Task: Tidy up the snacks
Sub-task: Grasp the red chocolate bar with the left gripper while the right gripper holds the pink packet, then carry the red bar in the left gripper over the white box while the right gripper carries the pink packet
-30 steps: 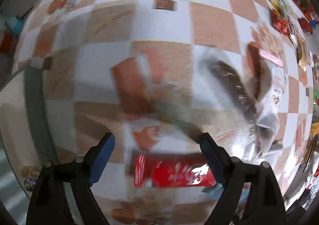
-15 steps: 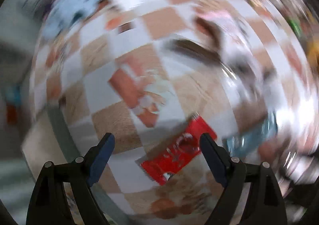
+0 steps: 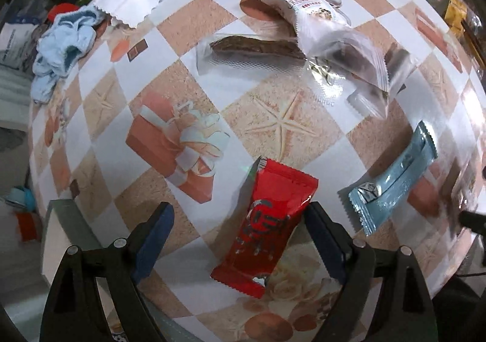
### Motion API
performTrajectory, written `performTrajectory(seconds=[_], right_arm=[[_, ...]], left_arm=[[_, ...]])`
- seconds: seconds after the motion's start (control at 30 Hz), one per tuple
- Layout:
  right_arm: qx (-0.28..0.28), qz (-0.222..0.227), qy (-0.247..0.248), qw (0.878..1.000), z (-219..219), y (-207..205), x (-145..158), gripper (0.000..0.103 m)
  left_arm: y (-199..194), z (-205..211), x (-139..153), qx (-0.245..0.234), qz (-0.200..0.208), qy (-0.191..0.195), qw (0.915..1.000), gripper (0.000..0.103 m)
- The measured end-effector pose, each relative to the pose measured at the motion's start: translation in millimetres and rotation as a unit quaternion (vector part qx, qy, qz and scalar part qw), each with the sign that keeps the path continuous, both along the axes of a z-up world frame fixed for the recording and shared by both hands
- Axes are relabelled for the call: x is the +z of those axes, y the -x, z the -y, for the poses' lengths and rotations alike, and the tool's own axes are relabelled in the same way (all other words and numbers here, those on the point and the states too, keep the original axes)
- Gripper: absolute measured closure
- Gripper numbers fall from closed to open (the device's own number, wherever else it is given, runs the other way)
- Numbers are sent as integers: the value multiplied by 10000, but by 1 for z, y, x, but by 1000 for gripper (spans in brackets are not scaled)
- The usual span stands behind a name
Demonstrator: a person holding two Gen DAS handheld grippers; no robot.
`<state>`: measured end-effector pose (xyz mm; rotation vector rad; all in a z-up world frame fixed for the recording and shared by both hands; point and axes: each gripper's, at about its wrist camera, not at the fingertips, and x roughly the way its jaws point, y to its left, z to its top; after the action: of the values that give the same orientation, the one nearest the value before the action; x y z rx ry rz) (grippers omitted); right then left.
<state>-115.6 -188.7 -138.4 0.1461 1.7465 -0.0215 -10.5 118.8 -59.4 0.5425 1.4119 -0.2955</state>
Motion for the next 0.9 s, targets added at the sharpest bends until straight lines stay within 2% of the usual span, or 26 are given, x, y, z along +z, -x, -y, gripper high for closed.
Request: performTrajectory(seconds=[0.03, 0.2, 0.23, 0.33, 0.37, 0.4, 0.47, 0.53, 0.67, 0.9], right_arm=[[68, -26, 41, 10000, -5, -1, -3, 14], [540, -141, 274, 9981, -34, -4, -15, 16], [572, -153, 309, 9978, -36, -4, -16, 16], [537, -83, 224, 9983, -43, -3, -12, 35], [557, -49, 226, 9982, -46, -3, -10, 48], [592, -8, 229, 9980, -48, -3, -6, 56], [614, -29, 223, 9979, -50, -2, -4, 56], [528, -43, 185, 9984, -51, -4, -4, 57], [295, -67, -8, 9995, -36, -15, 5, 57], [254, 19, -79, 9996, -32, -21, 22, 57]], left_arm=[[-17, -8, -8, 35, -46, 37, 10000, 13], [-50, -20, -26, 472, -409, 282, 9976, 15], [-52, -24, -27, 589, -508, 383, 9962, 19], [-51, -31, -28, 698, -583, 504, 9946, 33], [-50, -30, -28, 644, -576, 512, 9949, 42], [-48, -29, -27, 603, -584, 523, 9951, 48], [-44, -27, -26, 539, -624, 504, 9953, 71], [-41, -28, -27, 562, -615, 413, 9957, 76], [-32, -41, -23, 854, -676, 550, 9925, 76], [-14, -72, -6, 1214, -610, 667, 9885, 76]])
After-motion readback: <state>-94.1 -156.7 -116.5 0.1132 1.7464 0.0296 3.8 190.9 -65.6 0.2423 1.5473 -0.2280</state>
